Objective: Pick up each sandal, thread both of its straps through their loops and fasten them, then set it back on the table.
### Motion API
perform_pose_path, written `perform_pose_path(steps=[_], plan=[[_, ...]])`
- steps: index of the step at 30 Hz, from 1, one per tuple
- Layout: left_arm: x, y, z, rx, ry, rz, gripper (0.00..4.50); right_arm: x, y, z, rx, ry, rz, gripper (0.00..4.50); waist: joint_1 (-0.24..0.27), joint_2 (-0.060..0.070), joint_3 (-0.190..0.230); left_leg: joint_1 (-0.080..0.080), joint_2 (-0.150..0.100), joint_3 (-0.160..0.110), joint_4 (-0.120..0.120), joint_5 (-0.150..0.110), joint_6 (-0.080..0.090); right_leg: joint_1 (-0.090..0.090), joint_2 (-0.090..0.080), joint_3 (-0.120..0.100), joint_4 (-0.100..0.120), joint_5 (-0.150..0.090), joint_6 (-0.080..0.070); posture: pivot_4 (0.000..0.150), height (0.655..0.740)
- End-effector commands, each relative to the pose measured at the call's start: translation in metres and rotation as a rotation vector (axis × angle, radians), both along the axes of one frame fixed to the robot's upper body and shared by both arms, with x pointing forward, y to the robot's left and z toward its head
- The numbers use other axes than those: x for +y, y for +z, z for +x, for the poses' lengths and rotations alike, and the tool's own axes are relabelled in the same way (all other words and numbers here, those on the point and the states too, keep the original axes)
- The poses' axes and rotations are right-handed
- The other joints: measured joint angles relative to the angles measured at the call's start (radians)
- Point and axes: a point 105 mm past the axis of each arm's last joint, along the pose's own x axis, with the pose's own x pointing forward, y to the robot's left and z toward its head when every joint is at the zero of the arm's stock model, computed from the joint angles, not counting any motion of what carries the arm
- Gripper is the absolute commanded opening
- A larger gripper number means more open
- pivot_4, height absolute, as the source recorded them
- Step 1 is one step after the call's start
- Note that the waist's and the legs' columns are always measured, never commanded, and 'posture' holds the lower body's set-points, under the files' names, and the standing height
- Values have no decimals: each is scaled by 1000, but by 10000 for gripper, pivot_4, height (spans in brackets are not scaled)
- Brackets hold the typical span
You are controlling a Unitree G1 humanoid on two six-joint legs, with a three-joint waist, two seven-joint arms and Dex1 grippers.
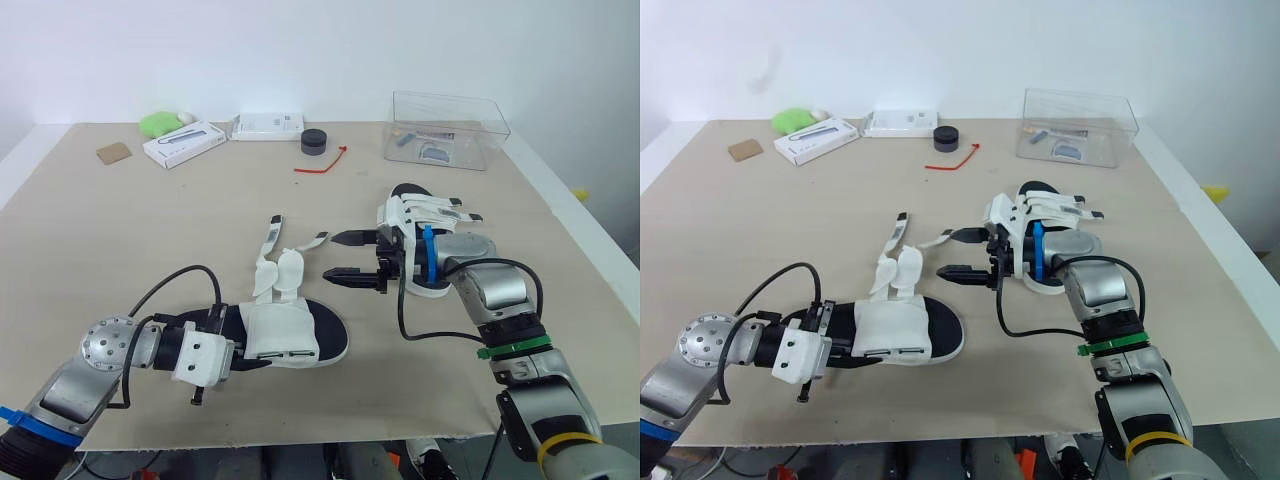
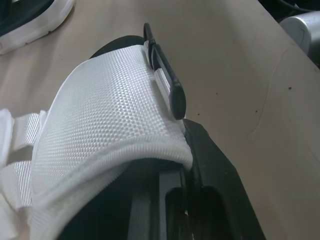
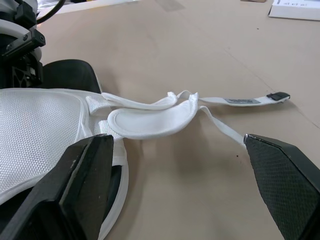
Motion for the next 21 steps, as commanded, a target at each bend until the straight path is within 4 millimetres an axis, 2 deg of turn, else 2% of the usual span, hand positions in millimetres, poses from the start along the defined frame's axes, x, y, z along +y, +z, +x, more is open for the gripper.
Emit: perform_pose_path(steps=[1, 5, 10, 16, 21], plan=[[-1, 1, 4, -15, 14, 0, 401, -3, 13, -2, -42, 3, 25, 45000, 0, 0, 0, 0, 0, 0, 0, 0, 0, 0, 0, 0, 0, 0, 0, 1500, 7400], [-4, 2, 6, -2, 51, -24, 401, -3, 13, -1, -44, 1, 26, 45000, 0, 0, 0, 0, 0, 1, 0, 0, 0, 0, 0, 0, 0, 0, 0, 1500, 7400], [-13, 16, 13, 17, 132, -123, 401, 1, 13, 0, -50, 8, 31, 45000, 0, 0, 0, 0, 0, 1, 0, 0, 0, 0, 0, 0, 0, 0, 1, 1500, 7400], [-11, 6, 3, 34, 118, -71, 401, 4, 11, -1, -41, 27, 29, 45000, 0, 0, 0, 0, 1, 0, 0, 0, 0, 0, 1, 1, 0, 0, 0, 1500, 7400], [-8, 3, 4, 42, 126, -47, 401, 3, 9, -4, -46, 53, 17, 45000, 0, 0, 0, 0, 1, 0, 0, 0, 0, 0, 1, 1, 0, 0, 0, 1500, 7400]])
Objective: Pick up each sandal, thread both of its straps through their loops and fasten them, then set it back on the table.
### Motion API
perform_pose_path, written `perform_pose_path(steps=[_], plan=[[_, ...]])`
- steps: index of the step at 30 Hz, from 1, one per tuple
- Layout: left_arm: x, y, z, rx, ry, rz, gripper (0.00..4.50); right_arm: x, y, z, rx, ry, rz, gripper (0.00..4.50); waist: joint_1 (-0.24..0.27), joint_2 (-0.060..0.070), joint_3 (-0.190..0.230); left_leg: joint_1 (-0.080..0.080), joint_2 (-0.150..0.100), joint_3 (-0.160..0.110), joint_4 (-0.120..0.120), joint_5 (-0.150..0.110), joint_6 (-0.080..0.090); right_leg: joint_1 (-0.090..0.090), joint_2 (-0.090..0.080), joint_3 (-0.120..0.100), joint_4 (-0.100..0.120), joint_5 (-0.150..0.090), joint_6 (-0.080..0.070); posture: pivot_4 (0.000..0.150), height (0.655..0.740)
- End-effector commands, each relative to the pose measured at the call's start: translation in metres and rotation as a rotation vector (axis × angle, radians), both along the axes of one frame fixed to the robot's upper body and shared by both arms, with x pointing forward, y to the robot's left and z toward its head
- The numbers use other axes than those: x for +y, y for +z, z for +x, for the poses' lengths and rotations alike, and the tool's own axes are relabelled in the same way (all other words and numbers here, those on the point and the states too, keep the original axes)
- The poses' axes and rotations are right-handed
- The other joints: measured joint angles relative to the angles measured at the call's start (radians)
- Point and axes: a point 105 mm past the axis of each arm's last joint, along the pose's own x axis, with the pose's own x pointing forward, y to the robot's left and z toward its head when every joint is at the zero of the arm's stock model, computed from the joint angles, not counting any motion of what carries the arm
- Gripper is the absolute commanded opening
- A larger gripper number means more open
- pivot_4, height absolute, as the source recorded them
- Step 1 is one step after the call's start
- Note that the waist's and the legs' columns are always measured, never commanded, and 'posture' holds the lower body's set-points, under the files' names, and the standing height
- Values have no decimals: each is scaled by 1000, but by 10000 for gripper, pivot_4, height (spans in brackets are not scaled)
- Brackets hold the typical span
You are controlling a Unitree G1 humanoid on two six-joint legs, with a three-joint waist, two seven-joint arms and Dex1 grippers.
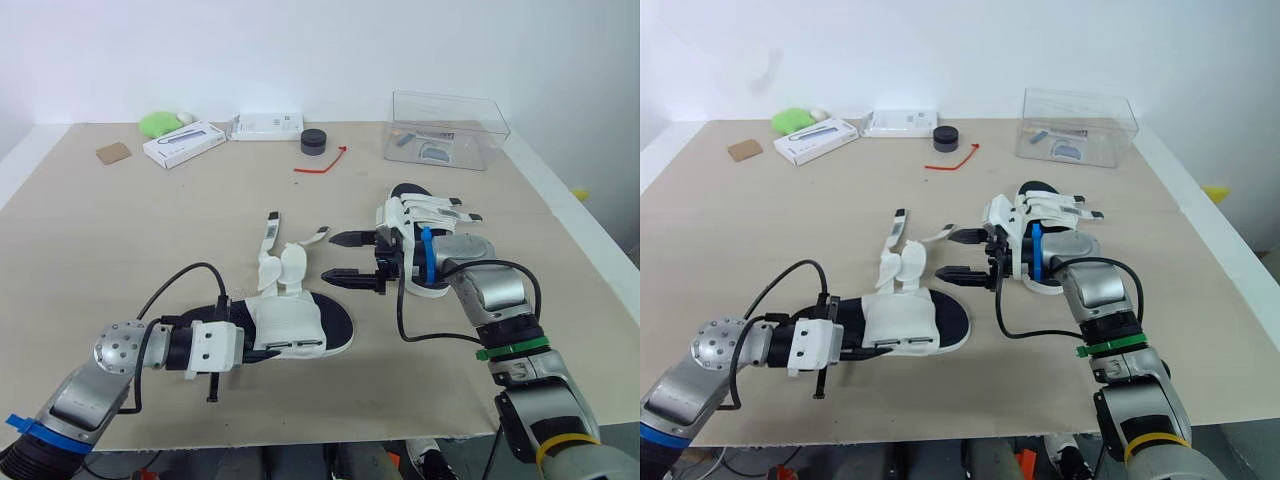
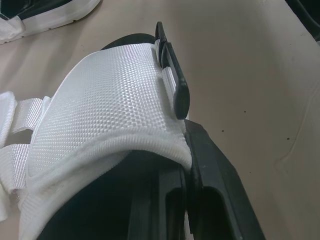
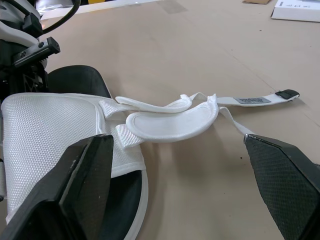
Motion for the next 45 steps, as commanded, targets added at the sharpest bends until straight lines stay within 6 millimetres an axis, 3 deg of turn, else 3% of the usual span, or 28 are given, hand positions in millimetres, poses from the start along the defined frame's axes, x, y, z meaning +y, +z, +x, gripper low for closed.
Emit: perform_pose_path(steps=[1, 6, 15, 18, 20, 22, 26, 32, 33, 35, 36, 37, 38, 43, 45], plan=[[5, 3, 0, -27, 0, 43, 401, 1, 10, -4, -55, 45, 1, 45000, 0, 0, 0, 0, 0, 0, 0, 0, 0, 0, 0, 0, 0, 0, 0, 1500, 7400], [7, 2, 3, -14, 11, 54, 401, -2, 9, -14, -100, 105, -7, 45000, 0, 0, 0, 0, 0, 0, 0, 0, 0, 0, 0, 0, 0, 0, 0, 1500, 7400], [9, 0, 5, 36, 17, 56, 401, -1, 0, -52, -276, 324, -54, 45000, 0, 0, 0, 2, 1, 0, 0, 0, 0, 1, 2, 0, 0, -1, 1, 1500, 7400], [10, 0, 6, 83, 32, 33, 9173, -2, -1, -51, -294, 321, -63, 45000, 0, 0, 0, 3, 1, 2, 0, 0, 0, 1, 2, 1, 1, -2, 3, 1500, 7400], [11, 1, 5, 117, 36, 26, 19454, -3, -2, -50, -297, 316, -68, 45000, 0, 0, 0, 3, 2, 2, 1, 0, 0, 1, 3, 1, 2, -2, 4, 1500, 7400], [12, 3, 6, 131, 34, 32, 26457, -4, -3, -49, -295, 312, -72, 45000, 0, 0, 0, 3, 2, 2, 1, 0, 0, 1, 3, 1, 2, -3, 4, 1500, 7400], [18, 13, 0, 205, 35, 20, 44883, -7, -6, -48, -273, 295, -85, 45000, 0, 0, 0, 3, 3, 2, 1, 0, 0, 1, 4, 1, 2, -3, 3, 1500, 7400], [33, 42, -12, 384, 95, -21, 44883, -10, -8, -47, -169, 213, -62, 45000, 0, 0, 0, 3, 3, 0, 1, 0, 0, 0, 4, 2, 4, -5, 1, 1500, 7400], [36, 49, -11, 426, 120, -54, 45000, -9, -9, -48, -155, 206, -59, 39818, 0, 0, 0, 3, 4, 0, 1, 0, 0, 0, 5, 2, 4, -6, 1, 1500, 7400], [42, 62, -10, 489, 155, -102, 45000, -6, -12, -52, -138, 203, -63, 35924, 0, 0, 1, 3, 4, 0, 1, 0, 0, 0, 5, 2, 4, -6, 1, 1500, 7400], [46, 69, -3, 487, 191, -135, 45000, -2, -14, -55, -127, 205, -62, 28815, 0, 0, 1, 3, 4, -1, 1, 0, 0, 0, 5, 1, 5, -6, 1, 1500, 7400], [48, 73, 2, 482, 216, -157, 45000, 1, -16, -58, -118, 206, -60, 26312, 0, 0, 1, 3, 4, -1, 1, 0, 0, 0, 5, 1, 5, -6, 1, 1500, 7400], [50, 78, 8, 474, 246, -190, 45000, 4, -18, -61, -107, 213, -63, 20561, 0, 0, 1, 4, 3, -1, 1, 0, 0, 0, 5, 1, 5, -6, 1, 1500, 7400], [49, 92, 41, 460, 382, -380, 45000, 13, -31, -67, -107, 229, -116, 207, 1, 0, 1, 4, 2, -2, 1, 1, -1, 1, 6, 0, 6, -6, 1, 1500, 7400], [48, 93, 52, 461, 423, -439, 45000, 15, -39, -62, -127, 215, -155, 207, 0, 0, 1, 4, 2, -2, 2, 1, -2, 1, 6, 1, 7, -6, 1, 1500, 7400]])
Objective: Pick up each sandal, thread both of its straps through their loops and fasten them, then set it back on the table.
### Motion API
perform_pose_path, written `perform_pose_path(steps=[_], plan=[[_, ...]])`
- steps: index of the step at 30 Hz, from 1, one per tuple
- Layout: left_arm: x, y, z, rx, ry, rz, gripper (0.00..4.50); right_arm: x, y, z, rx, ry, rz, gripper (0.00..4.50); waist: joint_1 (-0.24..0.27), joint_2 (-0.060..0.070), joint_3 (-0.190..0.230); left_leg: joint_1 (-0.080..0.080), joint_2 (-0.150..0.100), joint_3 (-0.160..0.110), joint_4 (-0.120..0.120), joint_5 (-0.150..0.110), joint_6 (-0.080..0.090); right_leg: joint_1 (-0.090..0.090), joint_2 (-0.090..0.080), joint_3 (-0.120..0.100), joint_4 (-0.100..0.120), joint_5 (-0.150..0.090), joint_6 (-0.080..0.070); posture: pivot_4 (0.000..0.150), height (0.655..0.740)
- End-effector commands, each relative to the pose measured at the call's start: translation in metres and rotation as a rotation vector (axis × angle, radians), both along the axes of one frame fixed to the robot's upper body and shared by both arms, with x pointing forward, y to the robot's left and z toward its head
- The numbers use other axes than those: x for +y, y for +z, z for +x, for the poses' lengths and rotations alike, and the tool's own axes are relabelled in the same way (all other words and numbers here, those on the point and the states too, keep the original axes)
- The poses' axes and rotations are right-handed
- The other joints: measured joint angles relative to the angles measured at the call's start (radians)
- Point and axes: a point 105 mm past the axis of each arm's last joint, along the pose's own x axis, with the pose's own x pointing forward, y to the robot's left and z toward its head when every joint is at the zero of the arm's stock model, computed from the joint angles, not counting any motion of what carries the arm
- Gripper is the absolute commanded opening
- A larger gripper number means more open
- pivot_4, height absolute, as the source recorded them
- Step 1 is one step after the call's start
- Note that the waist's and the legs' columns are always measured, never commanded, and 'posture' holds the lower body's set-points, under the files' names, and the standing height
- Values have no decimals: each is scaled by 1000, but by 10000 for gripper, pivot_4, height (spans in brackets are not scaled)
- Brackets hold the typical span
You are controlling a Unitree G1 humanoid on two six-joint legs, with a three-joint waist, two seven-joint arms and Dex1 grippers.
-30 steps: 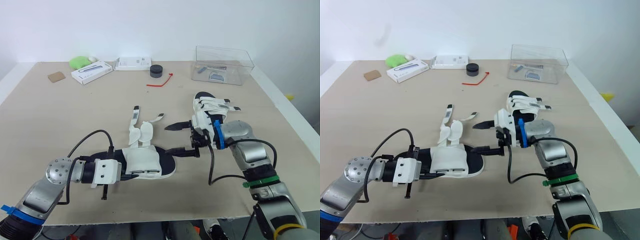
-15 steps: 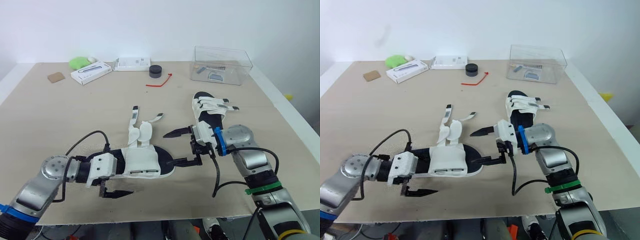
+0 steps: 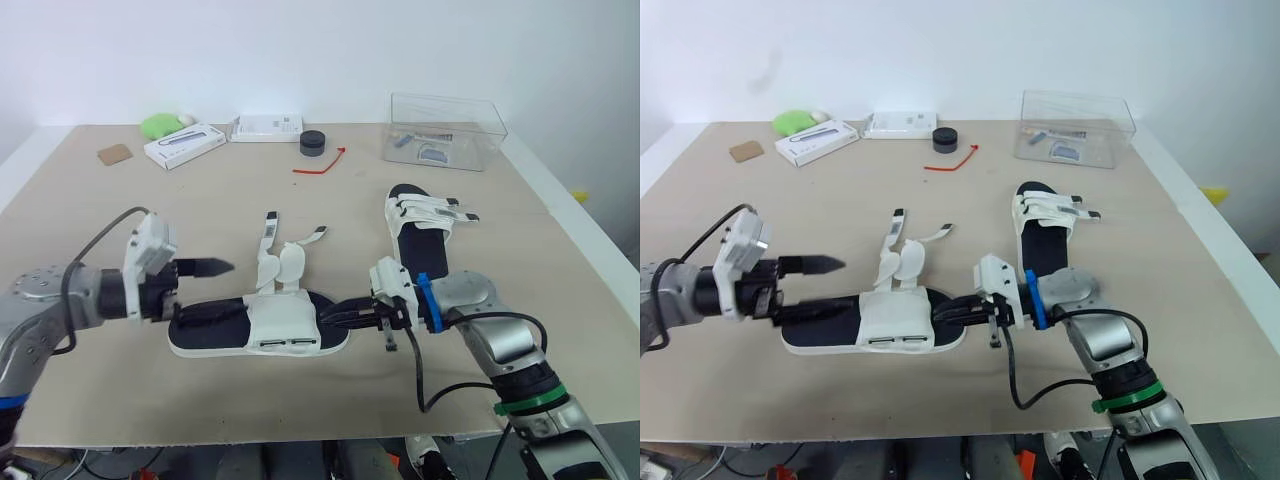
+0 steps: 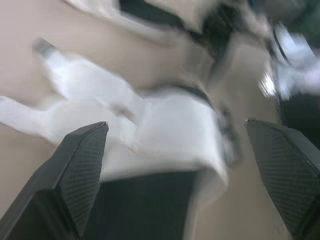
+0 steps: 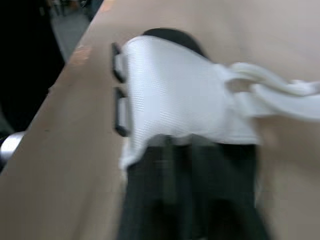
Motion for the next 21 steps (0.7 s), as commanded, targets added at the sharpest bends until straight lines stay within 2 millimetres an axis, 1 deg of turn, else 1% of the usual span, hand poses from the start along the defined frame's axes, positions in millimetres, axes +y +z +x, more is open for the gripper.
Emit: perform_pose_path(steps=[1, 3, 5, 8, 11, 14, 18, 21], plan=[[3, 7, 19, -10, 109, -70, 45000, 5, -2, 8, -81, -14, -41, 207, -1, 0, 0, 0, 0, 0, 0, 0, 0, 0, 0, 0, 0, 0, 0, 1500, 7400], [4, 3, 28, 33, 156, -93, 45000, 5, -7, 17, -102, -46, -73, 207, -1, -1, 0, 0, 0, 1, 0, 0, 0, 0, 0, 1, 0, 0, 0, 1500, 7400], [6, -6, 34, 87, 188, -87, 45000, 3, -11, 20, -126, -34, -108, 207, -1, -1, 0, 0, 0, 0, 0, 0, -1, 0, 0, 1, 1, 1, -1, 1500, 7400], [9, -17, 38, 158, 209, -85, 45000, 2, -17, 20, -144, -8, -140, 207, -1, -1, 0, 1, 0, 0, 0, 0, -1, 0, 1, 1, 2, 1, -4, 1500, 7400], [15, -31, 46, 273, 251, -98, 45000, 0, -24, 18, -174, 18, -181, 207, -1, -2, 0, 1, 0, 0, 0, 0, -1, 0, 0, 1, 2, 1, -4, 1500, 7400], [15, -35, 53, 363, 270, -147, 45000, 1, -24, 18, -165, 9, -163, 207, -1, -3, -1, 2, -1, 0, 1, 1, -1, 0, 0, 0, 3, 0, -2, 1500, 7400], [13, -45, 60, 449, 293, -161, 45000, 3, -22, 17, -181, 18, -162, 207, -1, -4, -1, 2, -1, 0, 1, 1, -2, 1, 0, 1, 5, 0, -2, 1500, 7400], [7, -51, 64, 505, 278, -185, 45000, 3, -21, 18, -197, 21, -162, 207, -1, -4, -1, 2, -1, -1, 1, 1, -2, 0, 0, 1, 6, 1, -5, 1500, 7400]])
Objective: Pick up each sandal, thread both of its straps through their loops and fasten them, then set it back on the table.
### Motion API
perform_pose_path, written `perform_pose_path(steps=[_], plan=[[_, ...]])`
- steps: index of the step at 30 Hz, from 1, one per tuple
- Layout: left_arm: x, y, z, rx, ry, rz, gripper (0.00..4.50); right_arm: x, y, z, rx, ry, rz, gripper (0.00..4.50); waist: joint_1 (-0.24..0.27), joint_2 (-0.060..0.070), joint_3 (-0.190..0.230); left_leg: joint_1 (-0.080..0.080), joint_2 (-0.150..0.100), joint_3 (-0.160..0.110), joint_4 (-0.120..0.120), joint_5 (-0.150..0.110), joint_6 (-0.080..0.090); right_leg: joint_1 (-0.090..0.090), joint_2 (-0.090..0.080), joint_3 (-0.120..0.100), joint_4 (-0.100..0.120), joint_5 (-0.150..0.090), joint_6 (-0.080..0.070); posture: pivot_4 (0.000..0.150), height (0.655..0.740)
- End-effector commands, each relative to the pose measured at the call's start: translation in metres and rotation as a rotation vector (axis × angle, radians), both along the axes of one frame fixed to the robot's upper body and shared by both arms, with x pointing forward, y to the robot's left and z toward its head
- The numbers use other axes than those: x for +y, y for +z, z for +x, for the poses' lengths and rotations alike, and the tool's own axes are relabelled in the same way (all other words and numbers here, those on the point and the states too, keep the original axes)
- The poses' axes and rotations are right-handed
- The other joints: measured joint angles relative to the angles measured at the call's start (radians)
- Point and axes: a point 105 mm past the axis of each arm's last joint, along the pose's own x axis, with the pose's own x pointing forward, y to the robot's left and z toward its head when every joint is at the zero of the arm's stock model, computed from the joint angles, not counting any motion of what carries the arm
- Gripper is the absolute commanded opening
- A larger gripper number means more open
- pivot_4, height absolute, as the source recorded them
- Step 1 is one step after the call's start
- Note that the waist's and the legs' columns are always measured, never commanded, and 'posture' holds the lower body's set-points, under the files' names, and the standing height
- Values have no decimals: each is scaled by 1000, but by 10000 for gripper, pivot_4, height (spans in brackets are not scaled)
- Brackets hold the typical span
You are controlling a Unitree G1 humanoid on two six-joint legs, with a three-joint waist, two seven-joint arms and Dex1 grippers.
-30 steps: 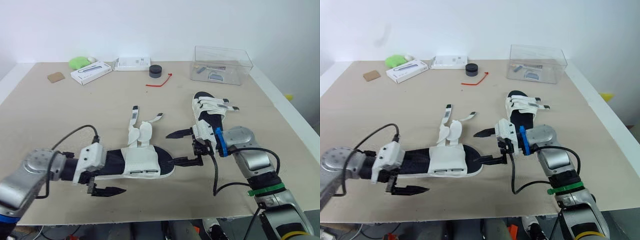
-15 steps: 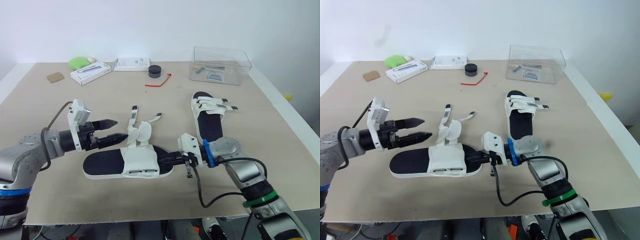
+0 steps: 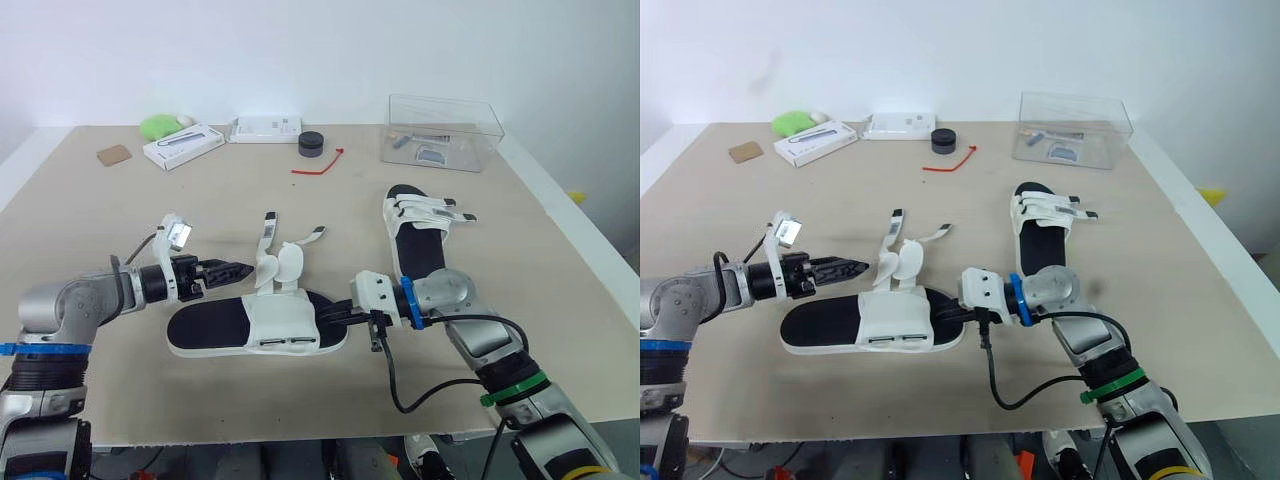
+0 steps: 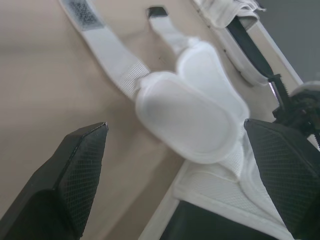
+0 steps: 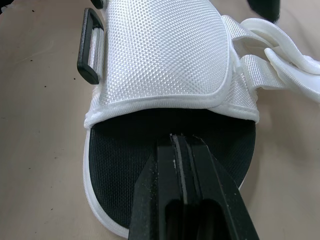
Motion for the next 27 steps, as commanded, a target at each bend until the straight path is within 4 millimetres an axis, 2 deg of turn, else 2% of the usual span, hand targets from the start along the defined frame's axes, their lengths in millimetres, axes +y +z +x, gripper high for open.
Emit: perform_pose_path(steps=[1, 4, 9, 13, 18, 24, 27], plan=[[-7, 0, 5, 23, -18, -20, 45000, -1, -4, 0, -7, 5, -29, 207, 0, 0, 0, 0, 0, 0, 0, 0, 0, 0, 0, 0, 0, 1, -2, 1500, 7400], [-13, -6, 6, 69, -32, -12, 45000, 0, -2, -1, -16, 7, -26, 207, 0, 0, 0, 0, 0, 0, 0, 0, 0, 0, 0, 0, 0, 1, -2, 1500, 7400], [-8, -21, 14, 154, 17, 7, 45000, 0, -1, -3, -22, 9, -22, 207, 0, 0, 0, 1, -1, 0, 0, 0, 0, 0, 0, 0, 1, 1, -2, 1500, 7400], [-21, -21, 10, 172, -44, 5, 45000, 1, -2, -4, -25, 10, -22, 207, 0, 0, 0, 3, -1, 0, 0, 0, -1, 2, 0, 0, 1, 0, 0, 1500, 7400], [-40, -13, 9, 226, -103, -87, 45000, 3, -2, -5, -32, 17, -21, 207, 0, -1, 0, 5, -1, 0, 0, 1, -1, 4, -1, 1, 1, -2, 2, 1500, 7400], [-48, -12, 16, 227, -105, -103, 45000, 4, -3, -5, -40, 24, -27, 207, 0, -1, 0, 5, -1, 0, 0, 1, -1, 3, -1, 1, 2, -2, 2, 1500, 7400], [-48, -5, 23, 199, -85, -144, 45000, 4, -3, -6, -41, 26, -28, 207, 0, -1, 0, 5, -1, 0, 0, 1, -1, 3, -1, 1, 2, -2, 2, 1500, 7400]])
